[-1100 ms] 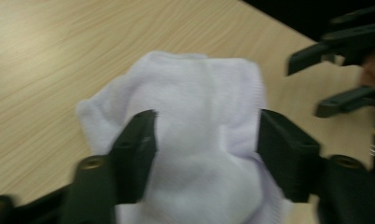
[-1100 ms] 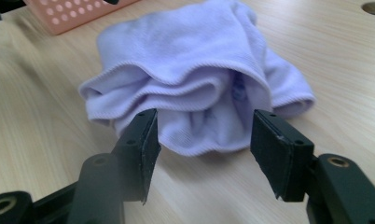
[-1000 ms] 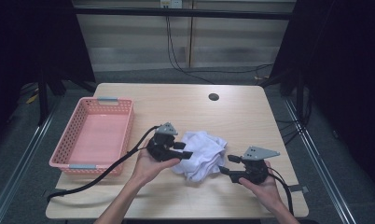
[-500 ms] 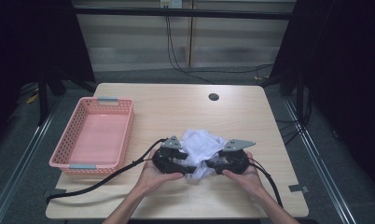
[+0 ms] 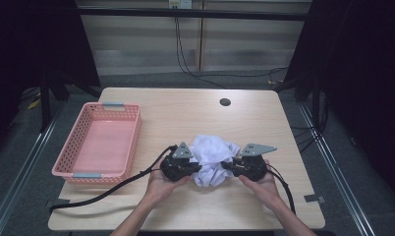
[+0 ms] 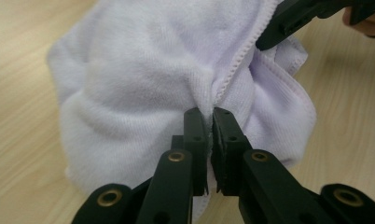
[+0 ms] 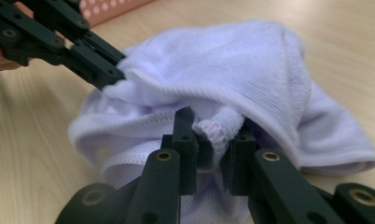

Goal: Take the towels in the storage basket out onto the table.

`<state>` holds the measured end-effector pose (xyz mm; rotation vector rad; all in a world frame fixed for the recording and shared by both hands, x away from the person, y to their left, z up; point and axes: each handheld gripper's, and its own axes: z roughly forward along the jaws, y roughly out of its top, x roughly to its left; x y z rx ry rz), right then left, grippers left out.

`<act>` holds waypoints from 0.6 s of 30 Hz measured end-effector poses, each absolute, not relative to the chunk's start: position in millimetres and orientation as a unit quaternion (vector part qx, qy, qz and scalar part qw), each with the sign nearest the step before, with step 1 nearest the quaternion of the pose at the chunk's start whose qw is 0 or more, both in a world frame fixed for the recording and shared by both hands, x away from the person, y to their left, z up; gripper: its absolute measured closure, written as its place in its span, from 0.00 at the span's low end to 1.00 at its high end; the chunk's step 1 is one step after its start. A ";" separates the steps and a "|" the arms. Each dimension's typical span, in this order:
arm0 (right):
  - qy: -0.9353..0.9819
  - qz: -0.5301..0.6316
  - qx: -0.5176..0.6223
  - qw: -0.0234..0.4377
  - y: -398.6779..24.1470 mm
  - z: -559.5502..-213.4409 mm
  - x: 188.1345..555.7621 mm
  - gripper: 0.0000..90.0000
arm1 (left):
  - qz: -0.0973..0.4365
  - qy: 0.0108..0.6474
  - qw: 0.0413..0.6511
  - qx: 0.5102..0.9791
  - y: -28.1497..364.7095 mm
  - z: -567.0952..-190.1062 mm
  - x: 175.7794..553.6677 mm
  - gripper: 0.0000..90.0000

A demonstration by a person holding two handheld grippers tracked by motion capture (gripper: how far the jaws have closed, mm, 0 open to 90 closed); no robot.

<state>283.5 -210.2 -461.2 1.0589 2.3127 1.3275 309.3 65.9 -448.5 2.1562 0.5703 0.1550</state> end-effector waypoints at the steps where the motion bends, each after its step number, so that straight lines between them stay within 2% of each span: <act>1: 0.793 0.465 0.368 0.139 -213.8 -456.5 283.9 0.87 | 0.058 0.232 0.451 0.860 68.9 -442.1 309.1 0.95; 3: 0.783 0.478 0.370 0.144 -220.8 -446.7 284.2 0.87 | 0.040 0.237 0.481 0.843 73.9 -430.3 308.8 0.95; 6: 0.777 0.491 0.362 0.152 -226.8 -434.1 282.2 0.87 | 0.043 0.241 0.498 0.832 79.4 -415.8 305.0 0.96; 10: 0.779 0.495 0.349 0.164 -230.0 -421.5 277.9 0.89 | 0.077 0.254 0.486 0.833 91.1 -405.3 308.5 0.96; 12: 0.777 0.487 0.356 0.182 -233.5 -418.3 277.5 0.92 | 0.089 0.280 0.479 0.827 101.7 -405.2 320.2 0.96; 15: 0.767 0.498 0.369 0.168 -246.5 -416.6 281.6 0.94 | 0.065 0.296 0.492 0.816 115.2 -408.3 331.3 0.96; 17: 0.776 0.488 0.360 0.172 -244.1 -414.1 283.9 0.95 | 0.082 0.305 0.489 0.813 117.2 -405.5 331.0 0.96; 18: 0.778 0.487 0.358 0.172 -242.5 -412.0 286.0 0.95 | 0.072 0.309 0.495 0.809 119.3 -403.9 332.3 0.96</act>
